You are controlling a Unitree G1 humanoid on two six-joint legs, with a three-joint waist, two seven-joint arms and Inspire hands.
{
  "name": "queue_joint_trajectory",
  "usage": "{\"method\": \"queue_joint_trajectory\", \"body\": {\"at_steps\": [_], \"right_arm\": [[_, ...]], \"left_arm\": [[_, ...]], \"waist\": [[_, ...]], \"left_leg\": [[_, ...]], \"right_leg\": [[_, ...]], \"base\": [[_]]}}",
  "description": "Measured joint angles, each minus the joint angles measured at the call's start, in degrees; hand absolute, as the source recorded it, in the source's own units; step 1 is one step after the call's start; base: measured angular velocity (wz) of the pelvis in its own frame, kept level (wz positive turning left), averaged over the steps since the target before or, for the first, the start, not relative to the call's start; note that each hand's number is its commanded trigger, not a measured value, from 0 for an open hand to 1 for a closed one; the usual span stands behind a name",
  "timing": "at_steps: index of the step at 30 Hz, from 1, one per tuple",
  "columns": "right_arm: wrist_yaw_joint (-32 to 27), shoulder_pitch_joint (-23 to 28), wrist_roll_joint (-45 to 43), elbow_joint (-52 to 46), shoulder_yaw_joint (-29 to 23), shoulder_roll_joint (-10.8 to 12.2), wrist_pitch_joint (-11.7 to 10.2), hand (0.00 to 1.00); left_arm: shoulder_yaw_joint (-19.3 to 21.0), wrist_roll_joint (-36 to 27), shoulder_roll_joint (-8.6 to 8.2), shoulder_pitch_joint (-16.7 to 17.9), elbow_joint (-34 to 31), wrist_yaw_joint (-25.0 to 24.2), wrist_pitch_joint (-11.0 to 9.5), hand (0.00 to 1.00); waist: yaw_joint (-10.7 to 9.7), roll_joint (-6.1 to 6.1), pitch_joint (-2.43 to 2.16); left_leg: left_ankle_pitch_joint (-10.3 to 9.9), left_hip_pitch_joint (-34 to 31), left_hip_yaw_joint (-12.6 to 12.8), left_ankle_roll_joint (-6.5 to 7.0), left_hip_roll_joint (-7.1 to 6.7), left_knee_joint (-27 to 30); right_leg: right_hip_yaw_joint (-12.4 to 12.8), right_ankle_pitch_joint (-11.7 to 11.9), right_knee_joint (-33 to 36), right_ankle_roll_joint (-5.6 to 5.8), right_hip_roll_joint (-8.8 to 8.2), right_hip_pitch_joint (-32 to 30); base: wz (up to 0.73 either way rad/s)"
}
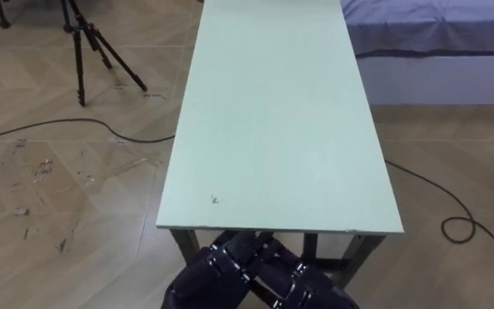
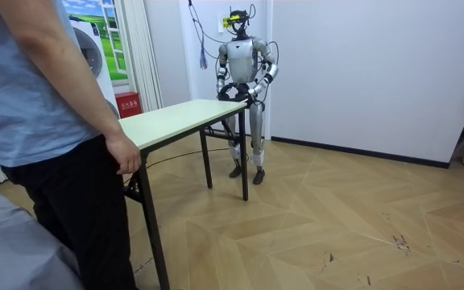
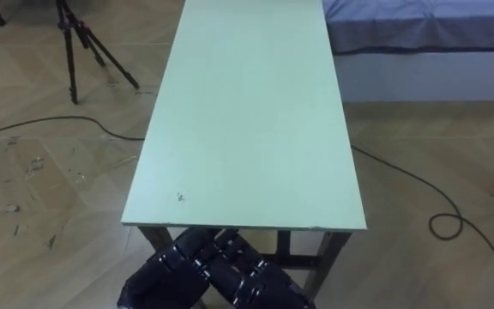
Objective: Move table with human
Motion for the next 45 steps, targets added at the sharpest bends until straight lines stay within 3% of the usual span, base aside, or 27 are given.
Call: {"method": "queue_joint_trajectory", "body": {"at_steps": [8, 14, 19, 23, 33, 42, 45], "right_arm": [[-3.7, -2.1, 2.0, 0.6, -0.1, 0.4, -0.3, 0.00], [-5.8, -2.6, 2.0, 1.4, -0.6, 1.2, -0.3, 0.00], [-6.4, -3.0, 6.0, 3.9, -3.3, 2.7, -0.5, 0.00], [-6.6, -3.1, 6.7, 5.0, -4.8, 3.0, -0.5, 0.00], [-7.2, -3.2, 6.8, 7.7, -8.1, 5.3, -1.5, 0.00], [-7.9, -3.0, 13.7, 7.9, -10.3, 5.7, -1.1, 0.00], [-8.5, -3.1, 14.0, 7.9, -12.0, 6.3, -1.2, 0.00]], "left_arm": [[0.2, 0.1, -0.66, -2.2, 2.8, 3.2, 0.0, 0.00], [5.0, 0.1, -3.32, -4.0, 8.7, 5.0, -0.4, 0.00], [6.2, 1.2, -5.11, -4.9, 13.9, 6.1, -0.4, 0.00], [6.7, 1.1, -5.14, -4.7, 15.6, 7.4, 0.3, 0.00], [7.9, 2.8, -5.41, -3.5, 15.7, 8.9, 0.8, 0.00], [9.4, 0.1, -5.43, -3.5, 14.1, 11.2, 2.9, 0.00], [10.1, 0.0, -5.77, -3.2, 12.4, 13.0, 3.6, 0.00]], "waist": [[1.2, 0.04, 0.05], [1.3, -0.22, 0.22], [1.3, -0.60, 0.39], [1.3, -0.63, 0.36], [1.3, -1.33, -0.40], [1.1, -0.84, -0.46], [1.1, -0.33, -0.28]], "left_leg": [[0.0, 0.9, -0.1, 0.04, -0.05, -0.5], [0.0, 2.0, -0.1, 0.04, -0.04, -1.0], [0.0, 2.3, 0.0, 0.03, -0.04, -1.1], [0.0, 2.3, 0.0, 0.01, 0.02, -1.1], [0.0, 2.3, 0.0, 0.02, 0.01, -1.0], [0.0, 3.0, 0.0, 0.00, 0.09, -1.7], [0.0, 3.0, 0.0, 0.00, 0.07, -1.7]], "right_leg": [[-0.1, 0.1, -0.7, 0.05, -0.01, 0.9], [-0.4, 0.1, -0.8, 0.06, -0.03, 1.9], [-0.5, 0.1, -0.8, 0.06, -0.04, 2.2], [-0.6, 0.1, -0.8, 0.06, 0.02, 2.2], [-0.2, 0.1, -1.0, 0.05, 0.09, 2.3], [-0.3, 0.3, -1.6, -0.01, 0.17, 2.8], [-0.1, 0.4, -1.6, 0.03, 0.21, 2.8]], "base": [[0.00], [0.00], [0.00], [0.00], [0.00], [0.00], [-0.02]]}}
